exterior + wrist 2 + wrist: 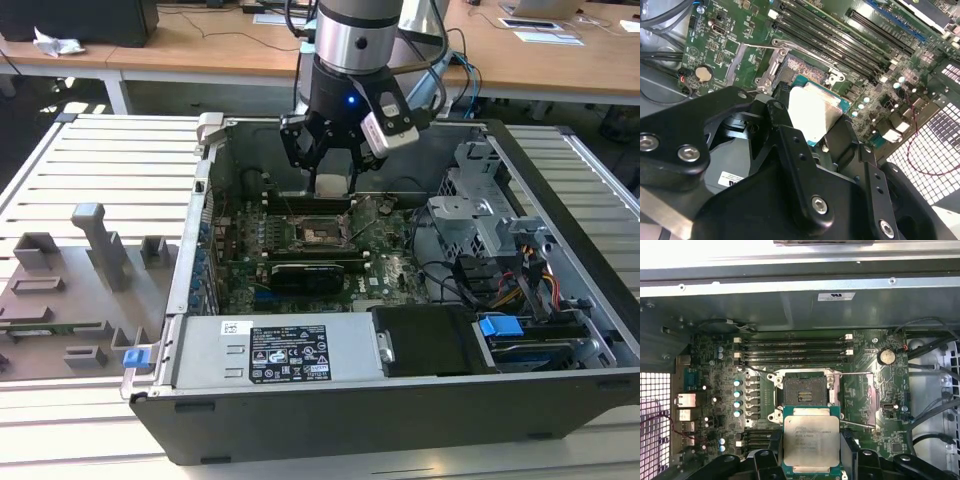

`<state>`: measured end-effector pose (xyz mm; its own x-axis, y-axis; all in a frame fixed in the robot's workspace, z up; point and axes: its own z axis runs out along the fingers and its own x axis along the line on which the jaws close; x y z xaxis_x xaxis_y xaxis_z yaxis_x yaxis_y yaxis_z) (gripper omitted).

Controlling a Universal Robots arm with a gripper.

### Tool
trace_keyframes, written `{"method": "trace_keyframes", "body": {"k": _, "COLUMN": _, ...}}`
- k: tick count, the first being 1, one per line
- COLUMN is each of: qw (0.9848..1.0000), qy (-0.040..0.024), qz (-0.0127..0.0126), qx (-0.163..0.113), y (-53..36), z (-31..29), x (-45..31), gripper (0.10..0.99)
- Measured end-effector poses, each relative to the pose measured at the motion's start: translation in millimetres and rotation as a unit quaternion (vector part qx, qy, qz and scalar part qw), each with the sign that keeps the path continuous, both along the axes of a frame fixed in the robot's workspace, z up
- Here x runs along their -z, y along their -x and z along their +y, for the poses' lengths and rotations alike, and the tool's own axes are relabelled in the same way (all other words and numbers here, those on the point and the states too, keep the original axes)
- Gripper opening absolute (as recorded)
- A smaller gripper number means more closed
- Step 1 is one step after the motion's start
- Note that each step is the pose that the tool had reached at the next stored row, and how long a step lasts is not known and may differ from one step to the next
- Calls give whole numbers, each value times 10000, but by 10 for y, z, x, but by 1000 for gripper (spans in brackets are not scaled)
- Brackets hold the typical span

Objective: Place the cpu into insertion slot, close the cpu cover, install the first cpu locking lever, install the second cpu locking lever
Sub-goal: 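Place the cpu into insertion slot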

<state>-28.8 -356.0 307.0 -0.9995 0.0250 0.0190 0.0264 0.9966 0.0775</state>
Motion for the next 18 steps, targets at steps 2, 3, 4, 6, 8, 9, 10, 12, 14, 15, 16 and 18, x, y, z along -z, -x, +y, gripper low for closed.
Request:
{"method": "trace_keyframes", "body": {"k": 2, "qw": 10000, "qy": 0, "qz": 0, "qx": 0, "y": 0, "z": 0, "x": 15, "gripper": 541}}
{"method": "trace_keyframes", "body": {"k": 3, "qw": 10000, "qy": 0, "qz": 0, "qx": 0, "y": 0, "z": 0, "x": 18, "gripper": 541}}
{"method": "trace_keyframes", "body": {"k": 4, "qw": 10000, "qy": 2, "qz": 1, "qx": 0, "y": 0, "z": 0, "x": 22, "gripper": 541}}
{"method": "trace_keyframes", "body": {"k": 6, "qw": 10000, "qy": 2, "qz": 0, "qx": 0, "y": 0, "z": 0, "x": 26, "gripper": 541}}
{"method": "trace_keyframes", "body": {"k": 8, "qw": 10000, "qy": 7, "qz": 0, "qx": 0, "y": -1, "z": 0, "x": 32, "gripper": 541}}
{"method": "trace_keyframes", "body": {"k": 9, "qw": 10000, "qy": 7, "qz": 0, "qx": 0, "y": -1, "z": 0, "x": 38, "gripper": 541}}
{"method": "trace_keyframes", "body": {"k": 10, "qw": 10000, "qy": 8, "qz": 0, "qx": 0, "y": 0, "z": 0, "x": 45, "gripper": 541}}
{"method": "trace_keyframes", "body": {"k": 12, "qw": 10000, "qy": 8, "qz": 0, "qx": 0, "y": 0, "z": 0, "x": 54, "gripper": 541}}
{"method": "trace_keyframes", "body": {"k": 14, "qw": 10000, "qy": 8, "qz": 0, "qx": 0, "y": -1, "z": 0, "x": 74, "gripper": 541}}
{"method": "trace_keyframes", "body": {"k": 15, "qw": 10000, "qy": 8, "qz": 0, "qx": 0, "y": 0, "z": 0, "x": 87, "gripper": 541}}
{"method": "trace_keyframes", "body": {"k": 16, "qw": 10000, "qy": 8, "qz": 0, "qx": 0, "y": 0, "z": 0, "x": 97, "gripper": 541}}
{"method": "trace_keyframes", "body": {"k": 18, "qw": 10000, "qy": 9, "qz": 0, "qx": 0, "y": 0, "z": 0, "x": 110, "gripper": 541}}
